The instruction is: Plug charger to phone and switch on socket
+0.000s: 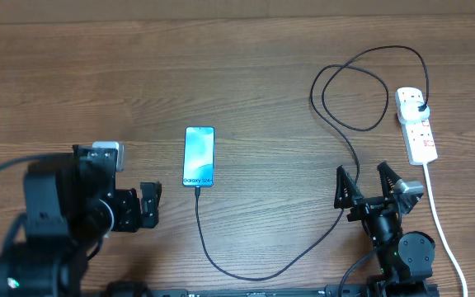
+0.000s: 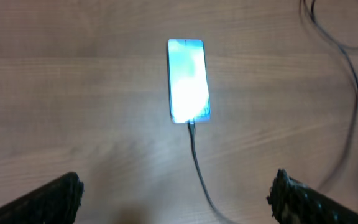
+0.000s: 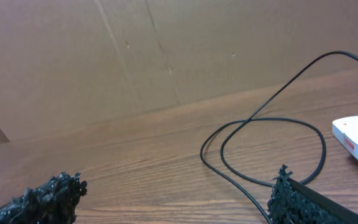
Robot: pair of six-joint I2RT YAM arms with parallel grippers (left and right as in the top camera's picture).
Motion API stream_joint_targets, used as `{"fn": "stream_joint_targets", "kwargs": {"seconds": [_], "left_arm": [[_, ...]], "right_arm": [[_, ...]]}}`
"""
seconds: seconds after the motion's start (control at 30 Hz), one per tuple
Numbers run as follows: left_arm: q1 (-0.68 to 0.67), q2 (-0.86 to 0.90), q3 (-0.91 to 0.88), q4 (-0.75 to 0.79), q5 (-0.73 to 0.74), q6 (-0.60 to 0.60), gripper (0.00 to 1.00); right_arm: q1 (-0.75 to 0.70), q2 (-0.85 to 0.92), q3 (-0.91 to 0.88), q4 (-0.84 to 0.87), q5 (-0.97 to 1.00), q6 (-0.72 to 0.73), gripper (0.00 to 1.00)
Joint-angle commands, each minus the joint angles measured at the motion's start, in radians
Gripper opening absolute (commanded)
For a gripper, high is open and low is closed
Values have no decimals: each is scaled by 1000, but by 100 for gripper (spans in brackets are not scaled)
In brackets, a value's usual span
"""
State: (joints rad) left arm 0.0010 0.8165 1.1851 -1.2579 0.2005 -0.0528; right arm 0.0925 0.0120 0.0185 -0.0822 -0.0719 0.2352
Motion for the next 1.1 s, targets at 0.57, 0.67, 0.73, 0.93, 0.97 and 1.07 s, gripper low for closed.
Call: {"fn": "stream_joint_targets", "kwargs": {"seconds": [0.57, 0.67, 0.73, 0.93, 0.97, 1.07], "left_arm": [[8, -562, -777, 955, -10, 86, 100], [8, -620, -863, 1089, -23, 101, 100], [8, -650, -916, 1172, -30, 104, 100], [8, -723, -1015, 1290, -57, 166, 100], [8, -733, -1026, 1297, -62, 173, 100], [8, -769, -1060, 1301, -82, 180, 100]], "right_arm": [[3, -9, -11, 5, 3, -1, 100], [3, -9, -11, 5, 2, -1, 100], [3, -9, -11, 5, 2, -1, 100], [3, -9, -11, 5, 2, -1, 100], [3, -9, -11, 5, 3, -1, 100], [3, -9, -11, 5, 3, -1, 100]]}}
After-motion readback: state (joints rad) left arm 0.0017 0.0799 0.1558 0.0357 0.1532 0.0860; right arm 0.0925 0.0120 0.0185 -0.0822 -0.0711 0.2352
